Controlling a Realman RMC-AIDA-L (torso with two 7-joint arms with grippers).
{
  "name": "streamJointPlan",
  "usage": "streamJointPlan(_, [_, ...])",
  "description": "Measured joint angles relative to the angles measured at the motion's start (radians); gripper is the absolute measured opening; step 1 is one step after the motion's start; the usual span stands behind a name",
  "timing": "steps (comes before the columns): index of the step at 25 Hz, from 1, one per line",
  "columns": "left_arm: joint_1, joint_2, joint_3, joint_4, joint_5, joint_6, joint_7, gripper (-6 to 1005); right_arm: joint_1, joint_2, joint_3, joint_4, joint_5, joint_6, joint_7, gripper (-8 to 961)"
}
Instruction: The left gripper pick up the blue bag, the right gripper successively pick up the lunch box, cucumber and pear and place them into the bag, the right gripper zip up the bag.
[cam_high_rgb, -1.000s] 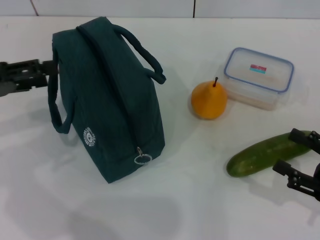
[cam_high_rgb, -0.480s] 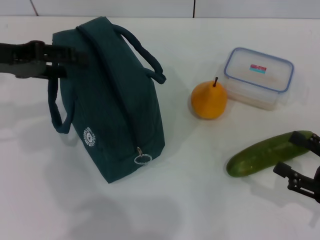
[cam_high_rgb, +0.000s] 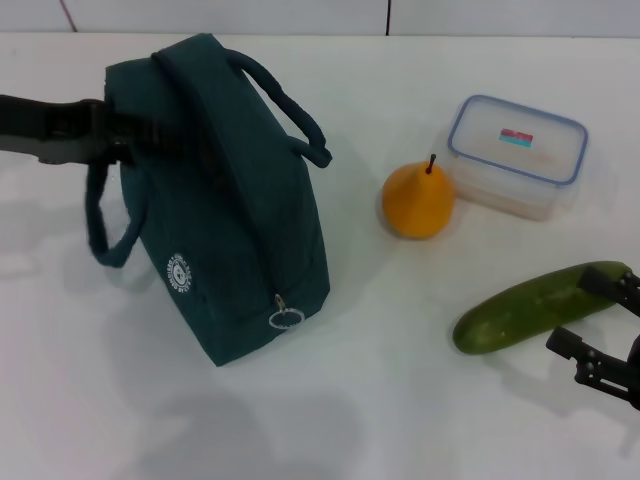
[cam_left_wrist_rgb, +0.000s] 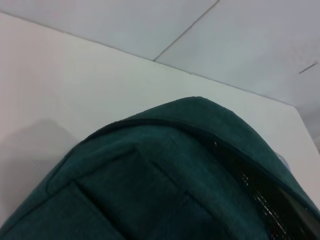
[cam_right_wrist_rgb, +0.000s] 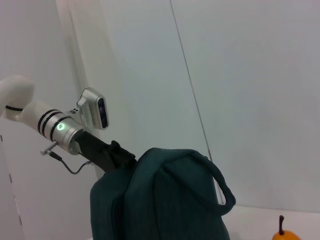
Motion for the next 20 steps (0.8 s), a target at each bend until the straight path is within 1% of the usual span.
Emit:
streamJointPlan(6, [0.002,0.005,0.002,-0.02,-0.005,-0.003,0.011,622,0.0,0.0,0.0,0.001,0.0,-0.002,0.0,797])
streamJointPlan(12, [0.002,0.005,-0.001,-0.021,-0.008,-0.001,0.051,491,0.0,0.0,-0.002,0.002,0.0,-0.002,0.0,794])
streamJointPlan(16, [0.002,0.008,-0.002,-0.038,-0.019,0.001,0.068,331,0.0,0.0,-0.001,0.005,0.0,-0.002,0.0,792])
streamJointPlan(20, [-0.001,0.022,-0.002,-0.067,-0.056,0.008,0.105,177,0.0,0.0,0.0,0.01,0.006,-0.003,0.0,790])
